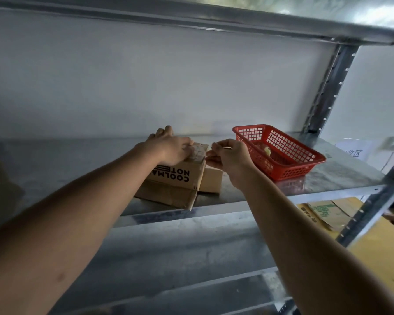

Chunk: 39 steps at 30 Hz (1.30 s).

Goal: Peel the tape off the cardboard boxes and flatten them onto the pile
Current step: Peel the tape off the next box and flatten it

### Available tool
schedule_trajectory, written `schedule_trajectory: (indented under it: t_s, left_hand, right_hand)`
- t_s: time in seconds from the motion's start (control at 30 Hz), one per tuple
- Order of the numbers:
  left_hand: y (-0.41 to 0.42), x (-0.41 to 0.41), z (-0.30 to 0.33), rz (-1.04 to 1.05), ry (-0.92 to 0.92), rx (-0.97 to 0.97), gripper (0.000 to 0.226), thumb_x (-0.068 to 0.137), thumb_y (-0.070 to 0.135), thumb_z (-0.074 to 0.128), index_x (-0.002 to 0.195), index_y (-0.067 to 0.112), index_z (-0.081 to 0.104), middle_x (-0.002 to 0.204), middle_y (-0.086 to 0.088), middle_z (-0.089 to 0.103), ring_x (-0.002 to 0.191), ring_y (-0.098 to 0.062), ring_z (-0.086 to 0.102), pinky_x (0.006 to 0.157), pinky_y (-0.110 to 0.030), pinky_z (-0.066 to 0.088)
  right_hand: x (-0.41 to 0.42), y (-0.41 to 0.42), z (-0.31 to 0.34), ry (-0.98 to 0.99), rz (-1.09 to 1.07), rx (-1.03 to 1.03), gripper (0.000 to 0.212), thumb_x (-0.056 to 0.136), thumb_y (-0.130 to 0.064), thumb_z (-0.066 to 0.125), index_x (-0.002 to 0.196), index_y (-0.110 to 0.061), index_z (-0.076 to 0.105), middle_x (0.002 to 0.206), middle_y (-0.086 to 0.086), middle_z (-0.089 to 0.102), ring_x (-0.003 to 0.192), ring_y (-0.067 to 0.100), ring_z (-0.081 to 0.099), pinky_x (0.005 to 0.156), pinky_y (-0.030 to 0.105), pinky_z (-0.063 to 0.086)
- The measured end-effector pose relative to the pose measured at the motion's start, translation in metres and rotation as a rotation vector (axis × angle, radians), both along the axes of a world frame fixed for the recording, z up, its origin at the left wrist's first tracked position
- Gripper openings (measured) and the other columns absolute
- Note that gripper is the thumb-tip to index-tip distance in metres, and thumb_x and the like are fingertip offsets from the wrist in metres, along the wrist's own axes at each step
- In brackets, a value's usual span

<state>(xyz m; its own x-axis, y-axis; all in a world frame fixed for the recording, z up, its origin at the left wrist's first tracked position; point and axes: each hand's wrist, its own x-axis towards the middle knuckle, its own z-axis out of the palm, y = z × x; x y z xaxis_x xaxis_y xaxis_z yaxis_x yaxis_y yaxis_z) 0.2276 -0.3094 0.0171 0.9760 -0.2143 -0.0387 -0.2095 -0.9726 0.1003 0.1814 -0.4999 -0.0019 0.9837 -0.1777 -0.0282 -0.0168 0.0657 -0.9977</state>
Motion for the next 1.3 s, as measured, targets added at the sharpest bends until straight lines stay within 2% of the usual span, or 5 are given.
schedule_trajectory:
  t_s: [0.27, 0.53, 0.83, 1.03, 1.3]
  left_hand:
    - [-0.002, 0.009, -0.015, -0.053, -0.030, -0.087, 0.055, 0.101, 0.071, 0.023, 0.149, 0.050, 0.038, 0.159, -0.012, 0.036, 0.144, -0.041, 0.037, 0.112, -0.061, 0.036]
    - [-0.008, 0.013, -0.009, -0.032, 0.002, -0.056, 0.050, 0.100, 0.073, 0.025, 0.144, 0.052, 0.039, 0.156, -0.011, 0.036, 0.143, -0.044, 0.034, 0.112, -0.067, 0.032]
    - [-0.012, 0.019, -0.013, -0.003, -0.012, -0.088, 0.049, 0.099, 0.075, 0.024, 0.143, 0.059, 0.038, 0.159, -0.007, 0.034, 0.147, -0.043, 0.030, 0.116, -0.063, 0.023]
    - [-0.013, 0.026, -0.015, 0.016, -0.012, -0.092, 0.049, 0.097, 0.077, 0.028, 0.142, 0.060, 0.039, 0.158, -0.005, 0.035, 0.146, -0.041, 0.032, 0.113, -0.058, 0.025]
    - [-0.014, 0.029, -0.015, 0.021, -0.011, -0.112, 0.054, 0.092, 0.080, 0.029, 0.141, 0.060, 0.040, 0.158, -0.003, 0.037, 0.145, -0.041, 0.033, 0.110, -0.057, 0.028]
  right_hand:
    - [0.001, 0.005, -0.008, -0.072, -0.071, -0.085, 0.006, 0.094, -0.011, 0.075, 0.092, -0.005, 0.076, 0.062, 0.004, 0.069, 0.055, 0.016, 0.066, 0.062, 0.031, 0.063]
    - [0.003, -0.007, -0.002, -0.085, 0.015, -0.185, 0.027, 0.088, 0.001, 0.078, 0.115, -0.004, 0.075, 0.090, 0.014, 0.076, 0.079, 0.025, 0.076, 0.083, 0.038, 0.064]
    - [0.011, -0.028, -0.009, -0.302, 0.050, -0.650, 0.030, 0.085, -0.008, 0.078, 0.104, -0.030, 0.078, 0.095, -0.005, 0.078, 0.071, 0.004, 0.074, 0.059, 0.025, 0.056]
    - [0.011, -0.042, -0.036, -0.625, 0.318, -0.878, 0.047, 0.072, -0.024, 0.091, 0.113, -0.035, 0.070, 0.126, -0.007, 0.058, 0.109, 0.011, 0.064, 0.091, 0.027, 0.059]
    - [0.019, -0.049, -0.035, -1.017, 0.224, -0.915, 0.026, 0.077, -0.009, 0.088, 0.102, -0.007, 0.081, 0.108, 0.010, 0.073, 0.092, 0.023, 0.074, 0.079, 0.042, 0.063]
